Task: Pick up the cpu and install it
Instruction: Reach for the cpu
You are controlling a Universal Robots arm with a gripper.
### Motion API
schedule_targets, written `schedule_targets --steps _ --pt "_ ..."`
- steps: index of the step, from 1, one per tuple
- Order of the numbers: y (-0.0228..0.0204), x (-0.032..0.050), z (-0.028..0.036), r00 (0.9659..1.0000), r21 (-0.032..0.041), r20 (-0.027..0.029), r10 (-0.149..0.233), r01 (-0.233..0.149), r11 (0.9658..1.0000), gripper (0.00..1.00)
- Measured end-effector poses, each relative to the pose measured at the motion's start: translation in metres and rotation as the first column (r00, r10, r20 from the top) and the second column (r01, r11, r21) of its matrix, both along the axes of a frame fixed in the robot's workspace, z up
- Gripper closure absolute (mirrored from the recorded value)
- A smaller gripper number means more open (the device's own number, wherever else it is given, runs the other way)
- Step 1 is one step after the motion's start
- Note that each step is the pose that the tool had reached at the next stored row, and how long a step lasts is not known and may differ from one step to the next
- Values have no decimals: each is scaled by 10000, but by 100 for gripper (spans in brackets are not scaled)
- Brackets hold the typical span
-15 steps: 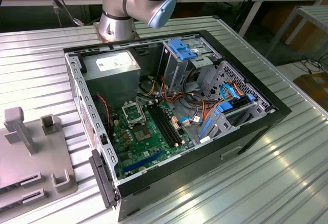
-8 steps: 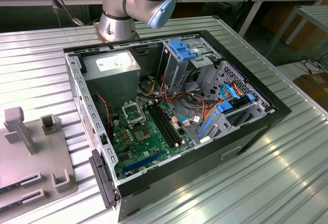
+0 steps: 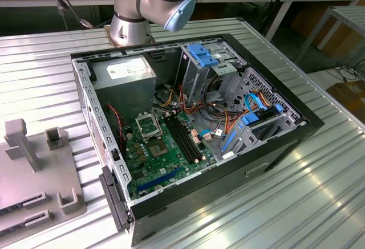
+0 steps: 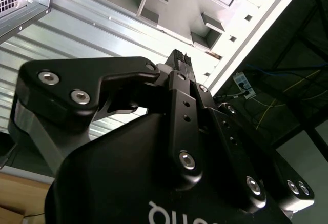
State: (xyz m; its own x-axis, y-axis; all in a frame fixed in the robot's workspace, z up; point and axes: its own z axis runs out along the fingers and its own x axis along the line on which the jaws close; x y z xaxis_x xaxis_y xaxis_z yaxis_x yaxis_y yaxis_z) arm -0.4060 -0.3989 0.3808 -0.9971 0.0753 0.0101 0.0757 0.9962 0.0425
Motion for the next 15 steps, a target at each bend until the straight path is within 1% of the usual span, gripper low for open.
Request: schedule_targets --steps 9,15 --pt "0 -51 -3 10000 0 -9 1 -1 10000 89" --pt "-7 -62 -3 10000 0 -10 0 0 10000 89"
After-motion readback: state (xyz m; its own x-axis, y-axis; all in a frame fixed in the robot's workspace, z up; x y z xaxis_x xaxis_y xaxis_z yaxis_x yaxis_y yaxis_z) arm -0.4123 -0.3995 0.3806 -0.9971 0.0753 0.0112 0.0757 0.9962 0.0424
